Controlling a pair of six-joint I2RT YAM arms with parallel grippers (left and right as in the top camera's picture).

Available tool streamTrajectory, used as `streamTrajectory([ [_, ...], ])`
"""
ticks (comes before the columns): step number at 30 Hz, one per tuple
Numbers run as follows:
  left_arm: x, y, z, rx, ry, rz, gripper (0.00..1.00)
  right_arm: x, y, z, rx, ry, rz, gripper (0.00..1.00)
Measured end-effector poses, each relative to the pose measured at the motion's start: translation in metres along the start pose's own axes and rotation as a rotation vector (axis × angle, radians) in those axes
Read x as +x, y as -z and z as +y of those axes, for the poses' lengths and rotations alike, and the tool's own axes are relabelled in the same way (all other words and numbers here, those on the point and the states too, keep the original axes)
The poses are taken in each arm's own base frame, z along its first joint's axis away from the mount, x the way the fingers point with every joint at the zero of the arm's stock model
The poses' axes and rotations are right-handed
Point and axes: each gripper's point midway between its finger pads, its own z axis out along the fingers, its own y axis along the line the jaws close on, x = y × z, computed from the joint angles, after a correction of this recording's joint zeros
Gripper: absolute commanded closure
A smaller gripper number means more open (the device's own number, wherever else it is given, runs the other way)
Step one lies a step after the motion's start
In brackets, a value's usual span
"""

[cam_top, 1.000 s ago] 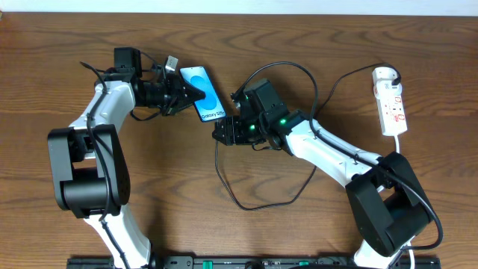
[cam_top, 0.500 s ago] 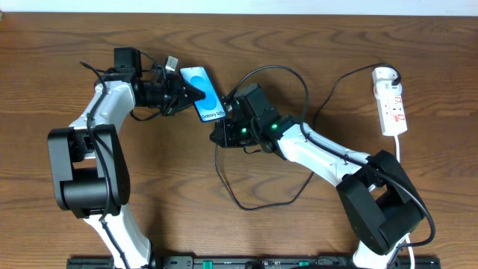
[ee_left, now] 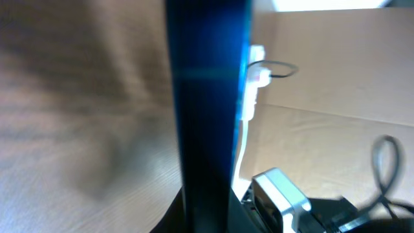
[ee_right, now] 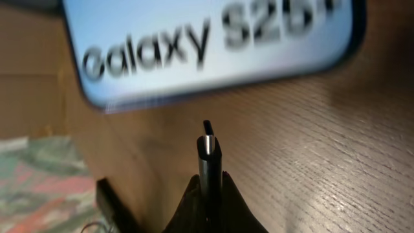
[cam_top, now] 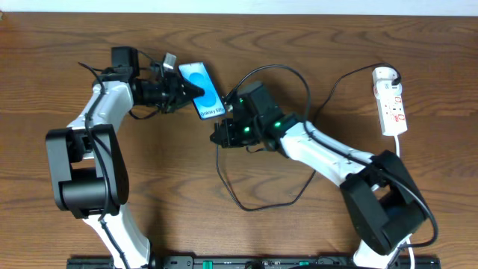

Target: Plug charger to phone and switch on socket

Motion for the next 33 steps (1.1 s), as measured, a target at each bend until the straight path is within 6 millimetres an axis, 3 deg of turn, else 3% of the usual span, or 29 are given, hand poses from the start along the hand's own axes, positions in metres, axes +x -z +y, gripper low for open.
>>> streamTrajectory([
  [7,-0.014,0.031,-0.032,0.225,-0.103,-0.025,0.93,-0.017,0.046,0.032,-0.211,0.123,-0.011,0.99],
  [14,-0.012,0.038,-0.039,0.279,-0.083,-0.01,0.93,-0.009,0.058,0.055,-0.36,0.204,0.037,0.99],
  [27,-0.014,0.039,-0.045,0.296,-0.066,-0.003,0.93,-0.003,0.065,0.057,-0.403,0.198,0.075,0.99],
  [33,-0.022,0.053,-0.082,0.311,-0.166,-0.041,0.93,-0.015,0.078,0.049,-0.427,0.177,0.048,0.99],
])
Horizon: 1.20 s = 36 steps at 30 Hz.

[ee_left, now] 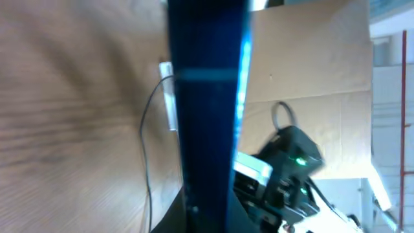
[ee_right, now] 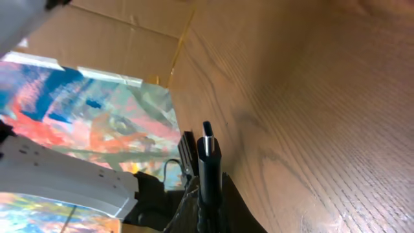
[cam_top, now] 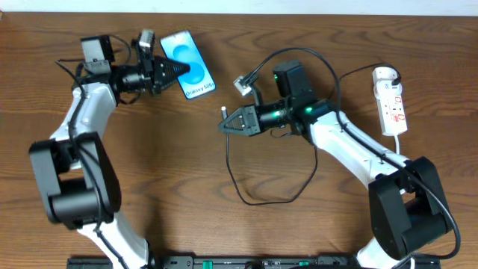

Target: Plug charger to phone and switch on socket

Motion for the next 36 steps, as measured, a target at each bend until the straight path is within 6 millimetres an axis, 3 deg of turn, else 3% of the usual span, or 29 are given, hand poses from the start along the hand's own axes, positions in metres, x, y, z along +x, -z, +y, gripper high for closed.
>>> streamTrajectory([
  [5,-0.006,0.0,-0.063,0.028,-0.156,-0.014,0.93,-0.013,0.009,0.013,-0.074,0.036,-0.028,0.99],
  [9,0.003,-0.011,-0.114,0.07,-0.265,0.017,0.93,-0.021,0.012,0.038,-0.178,0.111,-0.026,0.99],
  [12,0.014,-0.022,-0.135,0.097,-0.267,0.059,0.93,-0.022,0.016,0.056,-0.249,0.167,-0.01,0.99],
  [17,0.016,-0.025,-0.136,0.098,-0.164,0.076,0.93,-0.017,0.022,0.071,-0.319,0.191,0.036,0.99],
  [29,0.015,-0.023,-0.136,0.095,-0.115,0.074,0.93,-0.024,0.04,0.067,-0.326,0.215,0.015,0.99],
  [36,0.016,-0.025,-0.137,0.097,-0.119,0.078,0.93,-0.025,0.041,0.069,-0.33,0.233,0.014,0.99],
])
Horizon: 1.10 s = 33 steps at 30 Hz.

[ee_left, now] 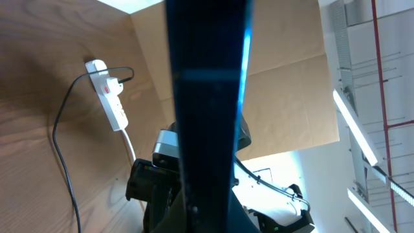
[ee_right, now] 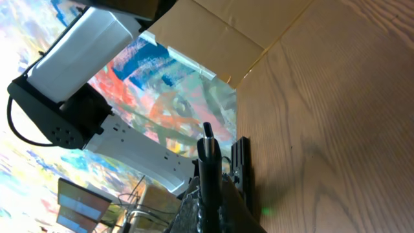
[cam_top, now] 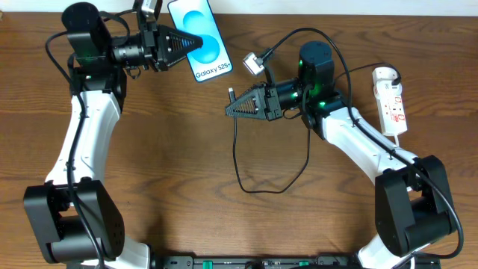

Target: Plug charger to phone and switch on socket

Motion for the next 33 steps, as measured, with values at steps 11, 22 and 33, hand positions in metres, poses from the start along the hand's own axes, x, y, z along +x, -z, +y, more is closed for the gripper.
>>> streamTrajectory([
  [11,0.003,-0.014,0.018,0.007,0.027,0.034,0.93,-0.009,0.0,0.013,-0.017,0.087,-0.005,0.99],
  [22,0.003,-0.016,0.021,0.007,0.045,0.039,0.93,-0.01,0.0,0.013,-0.017,0.057,-0.006,0.99],
  [33,0.012,-0.034,0.018,0.018,0.045,0.077,0.93,-0.009,0.002,0.013,-0.019,0.052,-0.003,0.99],
])
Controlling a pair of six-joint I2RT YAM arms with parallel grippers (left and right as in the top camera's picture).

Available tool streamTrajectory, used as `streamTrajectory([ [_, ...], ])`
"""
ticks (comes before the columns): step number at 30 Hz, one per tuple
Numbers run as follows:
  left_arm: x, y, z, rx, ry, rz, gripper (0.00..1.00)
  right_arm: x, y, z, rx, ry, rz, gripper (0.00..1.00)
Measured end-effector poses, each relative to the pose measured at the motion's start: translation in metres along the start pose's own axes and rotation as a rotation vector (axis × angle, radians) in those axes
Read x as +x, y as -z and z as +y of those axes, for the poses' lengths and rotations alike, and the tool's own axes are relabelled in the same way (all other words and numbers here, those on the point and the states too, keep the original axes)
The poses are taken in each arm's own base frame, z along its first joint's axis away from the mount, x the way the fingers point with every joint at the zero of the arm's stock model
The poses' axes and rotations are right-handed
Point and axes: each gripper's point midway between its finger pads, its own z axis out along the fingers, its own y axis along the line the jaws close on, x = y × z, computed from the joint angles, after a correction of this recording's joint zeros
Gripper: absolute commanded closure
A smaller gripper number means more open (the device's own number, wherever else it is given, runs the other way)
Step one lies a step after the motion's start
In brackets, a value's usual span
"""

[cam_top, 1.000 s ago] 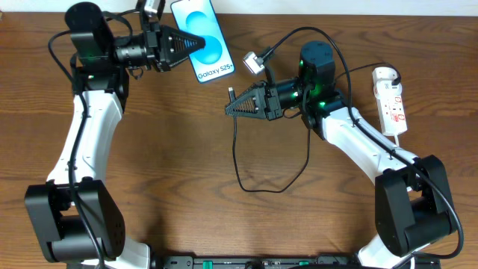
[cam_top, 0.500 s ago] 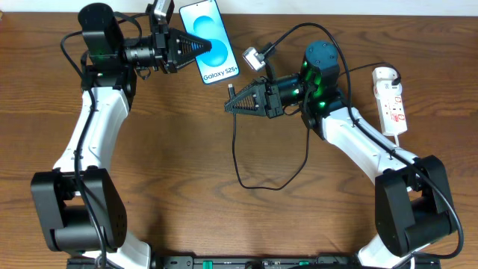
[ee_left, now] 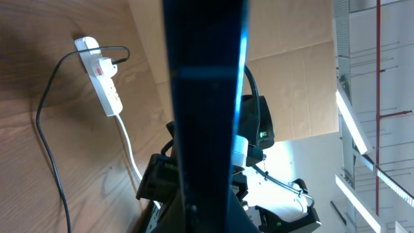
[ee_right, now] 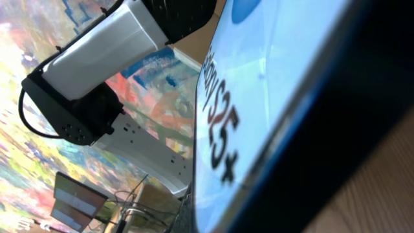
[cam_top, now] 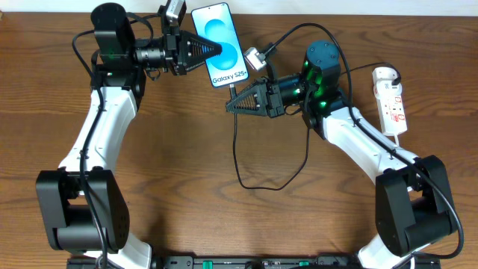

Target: Plug charger to phone and switch on socket

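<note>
The phone (cam_top: 220, 43), screen lit and reading Galaxy S25, hangs above the back of the table with my left gripper (cam_top: 197, 51) shut on its left edge. In the left wrist view the phone (ee_left: 204, 97) stands edge-on between the fingers. My right gripper (cam_top: 231, 105) is shut on the charger plug just below the phone's lower end. The phone's screen (ee_right: 272, 84) fills the right wrist view and hides the plug. The black cable (cam_top: 263, 187) droops from that gripper and loops back to the white socket strip (cam_top: 390, 101).
The socket strip (ee_left: 103, 84) lies at the table's right edge, with a plug in its far end. The cable loop rests on the wooden table (cam_top: 172, 187) in the middle. The right arm (ee_left: 252, 129) faces the left wrist camera.
My left gripper has carried the phone to the right, from the back left to just above the plug. The right gripper has barely moved. The phone's screen now fills the right wrist view.
At first the phone was held low, its end close to the plug. Then the arms stood apart, phone at the back left, plug mid-table. Both were then higher and facing each other. Now the phone's lower end is by the plug again.
</note>
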Motion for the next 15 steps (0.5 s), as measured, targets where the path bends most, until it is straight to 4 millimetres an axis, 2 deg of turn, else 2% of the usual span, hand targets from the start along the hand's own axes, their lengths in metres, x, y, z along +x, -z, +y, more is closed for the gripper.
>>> streamTrajectory([
  [15,-0.0001,0.0,0.0001,0.0,-0.001,-0.001,0.93,-0.0004,0.0006,-0.0004,0.002,-0.011,-0.002,0.99],
])
